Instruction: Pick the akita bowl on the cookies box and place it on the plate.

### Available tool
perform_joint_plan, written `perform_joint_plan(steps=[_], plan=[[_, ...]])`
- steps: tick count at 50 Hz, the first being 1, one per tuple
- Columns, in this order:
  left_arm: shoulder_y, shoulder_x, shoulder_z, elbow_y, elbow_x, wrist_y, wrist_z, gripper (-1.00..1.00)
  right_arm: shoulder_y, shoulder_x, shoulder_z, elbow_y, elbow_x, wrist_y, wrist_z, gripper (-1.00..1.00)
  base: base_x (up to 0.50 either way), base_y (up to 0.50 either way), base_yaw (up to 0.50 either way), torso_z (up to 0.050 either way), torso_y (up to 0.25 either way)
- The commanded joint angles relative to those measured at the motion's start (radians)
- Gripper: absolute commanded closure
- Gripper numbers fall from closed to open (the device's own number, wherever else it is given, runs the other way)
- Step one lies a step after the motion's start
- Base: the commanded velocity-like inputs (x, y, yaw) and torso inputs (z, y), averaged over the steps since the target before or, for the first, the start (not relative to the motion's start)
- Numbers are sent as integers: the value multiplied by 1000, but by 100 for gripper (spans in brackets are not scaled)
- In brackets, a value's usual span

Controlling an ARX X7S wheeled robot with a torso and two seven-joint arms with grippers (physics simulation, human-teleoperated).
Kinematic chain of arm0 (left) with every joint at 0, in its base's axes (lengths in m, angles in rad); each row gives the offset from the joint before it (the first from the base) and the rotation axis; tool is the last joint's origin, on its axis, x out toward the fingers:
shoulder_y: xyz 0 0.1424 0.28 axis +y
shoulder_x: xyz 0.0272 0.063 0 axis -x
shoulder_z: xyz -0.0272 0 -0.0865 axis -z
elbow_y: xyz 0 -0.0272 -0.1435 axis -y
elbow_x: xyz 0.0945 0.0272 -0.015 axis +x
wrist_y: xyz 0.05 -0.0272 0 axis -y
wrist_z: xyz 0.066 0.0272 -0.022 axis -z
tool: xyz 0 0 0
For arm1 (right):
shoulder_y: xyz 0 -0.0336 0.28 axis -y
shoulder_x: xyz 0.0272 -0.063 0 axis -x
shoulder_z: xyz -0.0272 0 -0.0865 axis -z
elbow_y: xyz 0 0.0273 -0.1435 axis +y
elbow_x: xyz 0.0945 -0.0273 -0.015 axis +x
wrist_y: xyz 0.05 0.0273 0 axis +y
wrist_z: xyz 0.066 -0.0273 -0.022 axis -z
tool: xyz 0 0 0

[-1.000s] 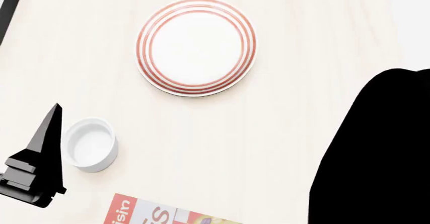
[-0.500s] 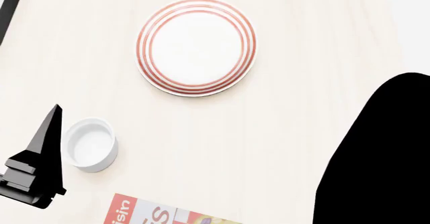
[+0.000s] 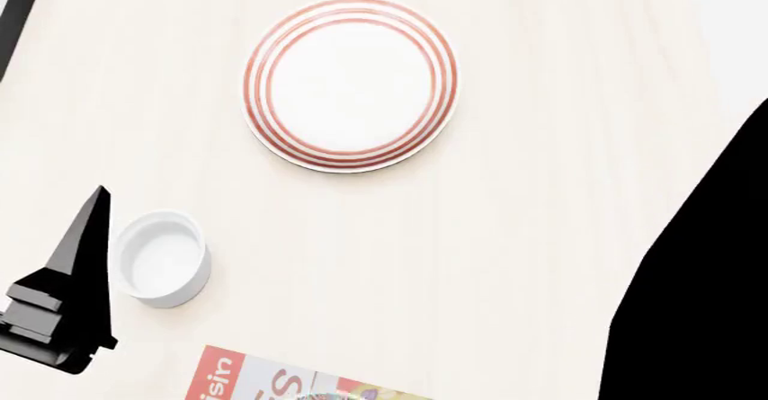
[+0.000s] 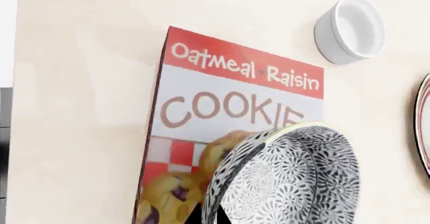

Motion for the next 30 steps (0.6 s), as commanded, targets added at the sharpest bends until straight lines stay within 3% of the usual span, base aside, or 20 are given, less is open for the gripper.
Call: perform_joint_plan(steps=[1, 7, 17, 30], plan=[[-3, -2, 3, 7, -3, -2, -4, -100, 76, -5, -14, -29, 24, 82, 47, 100, 0, 0, 0, 0, 0], [-3, -3, 5, 5, -1, 1, -2, -100, 112, 7, -1, -42, 33, 131, 58, 100, 0, 0, 0, 0, 0], [4, -10, 21, 8, 9, 3, 10, -100, 115, 302, 321, -12, 112, 572, -39, 100, 0, 0, 0, 0, 0], [-1, -18, 26, 6, -9, -15, 8, -100, 111, 439, 532, 33, 89, 843, -103, 100, 0, 0, 0, 0, 0]])
